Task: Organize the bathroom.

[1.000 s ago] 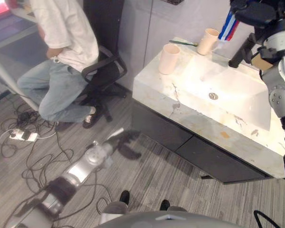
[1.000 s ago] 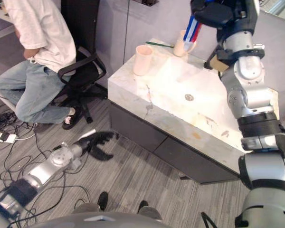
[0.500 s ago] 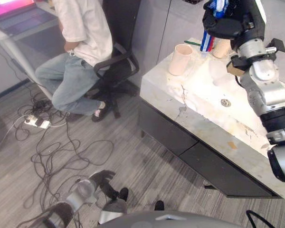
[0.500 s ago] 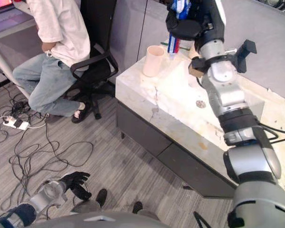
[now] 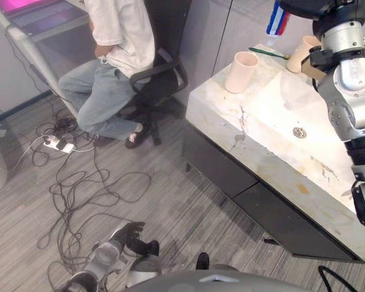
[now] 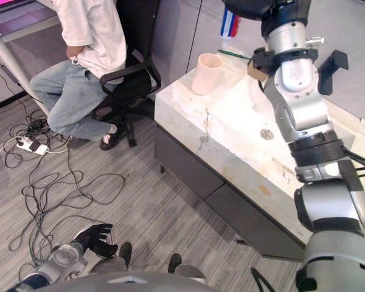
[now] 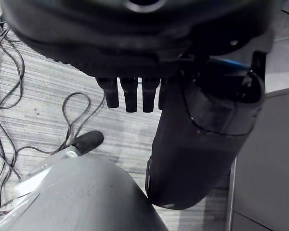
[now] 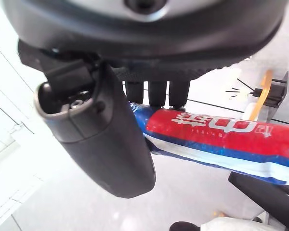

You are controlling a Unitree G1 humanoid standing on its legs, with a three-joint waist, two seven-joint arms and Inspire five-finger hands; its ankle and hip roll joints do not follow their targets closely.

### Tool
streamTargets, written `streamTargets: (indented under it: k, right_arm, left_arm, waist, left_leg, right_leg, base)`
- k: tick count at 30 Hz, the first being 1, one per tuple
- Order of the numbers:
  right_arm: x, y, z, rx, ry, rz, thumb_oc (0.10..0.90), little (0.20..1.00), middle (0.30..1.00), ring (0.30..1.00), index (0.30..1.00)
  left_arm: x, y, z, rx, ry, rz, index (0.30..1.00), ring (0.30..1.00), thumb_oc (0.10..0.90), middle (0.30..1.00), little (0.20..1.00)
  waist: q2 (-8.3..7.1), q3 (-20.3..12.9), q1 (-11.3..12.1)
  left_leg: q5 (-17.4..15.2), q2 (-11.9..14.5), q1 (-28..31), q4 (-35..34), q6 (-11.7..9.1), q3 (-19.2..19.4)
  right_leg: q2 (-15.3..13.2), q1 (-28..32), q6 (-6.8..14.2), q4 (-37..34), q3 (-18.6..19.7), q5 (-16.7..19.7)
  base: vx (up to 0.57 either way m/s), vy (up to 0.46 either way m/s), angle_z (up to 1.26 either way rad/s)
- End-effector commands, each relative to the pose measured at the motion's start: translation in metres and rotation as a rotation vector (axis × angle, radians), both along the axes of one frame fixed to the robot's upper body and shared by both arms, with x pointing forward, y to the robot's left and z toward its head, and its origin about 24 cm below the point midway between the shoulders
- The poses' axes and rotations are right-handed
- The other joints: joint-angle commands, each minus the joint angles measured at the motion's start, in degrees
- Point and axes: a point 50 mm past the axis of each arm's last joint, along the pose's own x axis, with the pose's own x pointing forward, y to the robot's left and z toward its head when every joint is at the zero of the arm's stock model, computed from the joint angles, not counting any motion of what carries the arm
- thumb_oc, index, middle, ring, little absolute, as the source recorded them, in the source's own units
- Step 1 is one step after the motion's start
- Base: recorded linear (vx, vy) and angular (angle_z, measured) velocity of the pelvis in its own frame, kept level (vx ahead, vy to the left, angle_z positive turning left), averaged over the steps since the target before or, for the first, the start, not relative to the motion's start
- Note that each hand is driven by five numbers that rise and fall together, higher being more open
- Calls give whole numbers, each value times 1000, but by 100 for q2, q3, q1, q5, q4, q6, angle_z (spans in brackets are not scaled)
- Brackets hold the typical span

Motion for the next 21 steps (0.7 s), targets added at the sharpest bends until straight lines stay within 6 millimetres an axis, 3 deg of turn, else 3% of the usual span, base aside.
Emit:
streamTargets:
  k: [1,12,13,14,15,16,17,18,21]
  right_arm:
    - [-27,-12,51,54,-231,-22,400,300,300,300,300]
    - [-19,-58,48,157,-161,-186,400,300,300,300,300]
    - [-19,-61,46,169,-170,-215,400,300,300,300,300]
    - [-21,-63,41,205,-194,-247,400,300,300,300,300]
    - [-22,-63,40,205,-196,-248,400,300,300,300,300]
    - [-24,-56,36,214,-221,-239,400,300,300,300,300]
    - [-25,-56,36,214,-221,-241,400,300,300,300,300]
    - [-26,-44,39,198,-251,-225,400,300,300,300,300]
    - [-28,-23,53,192,-286,-177,400,300,300,300,300]
  left_arm:
    - [-19,6,-6,35,32,-21,900,900,800,900,900]
    - [-48,15,-20,118,183,-51,900,900,800,900,900]
    - [-50,16,-21,128,193,-61,900,900,800,900,900]
    - [-53,20,-21,136,213,-71,900,900,800,900,900]
    - [-54,20,-21,136,215,-70,900,900,800,900,900]
    - [-55,23,-20,153,234,-100,900,900,800,900,900]
    - [-55,23,-20,154,234,-100,900,900,800,900,900]
    - [-57,27,-21,180,262,-118,900,900,800,900,900]
    - [-54,29,-20,182,281,-125,900,900,800,900,900]
  waist:
    - [14,-959,119]
    - [43,-1006,-9]
    - [57,-985,-13]
    - [110,-890,-10]
    - [112,-879,-2]
    - [189,-736,15]
    - [182,-743,22]
    - [160,-662,5]
    - [112,-605,-61]
  left_leg:
    - [-209,132,39,-85,-18,-75]
    - [-343,-69,34,-85,165,90]
    - [-352,-95,42,-85,207,87]
    - [-313,-178,28,-85,312,115]
    - [-305,-183,23,-85,320,131]
    - [-304,-192,59,-85,352,279]
    - [-303,-195,50,-85,355,285]
    - [-366,-226,144,-85,329,427]
    - [-555,-287,379,-46,300,520]
  right_leg:
    - [114,-405,109,-31,384,424]
    - [-68,-525,268,7,534,537]
    - [-117,-542,291,93,546,510]
    - [-271,-803,349,848,428,585]
    - [-308,-887,366,1019,380,609]
    - [-474,-1369,455,1736,-24,913]
    - [-479,-1397,458,1767,-13,904]
    - [-321,-1626,528,1682,-320,913]
    - [6,-1689,463,1207,-510,753]
  base:
    - [-7,131,-3]
    - [40,135,-10]
    - [103,217,-23]
    - [61,161,-18]
    - [39,191,-22]
    - [-1,94,-22]
    - [70,100,-46]
    - [100,13,-66]
    - [217,-18,-76]
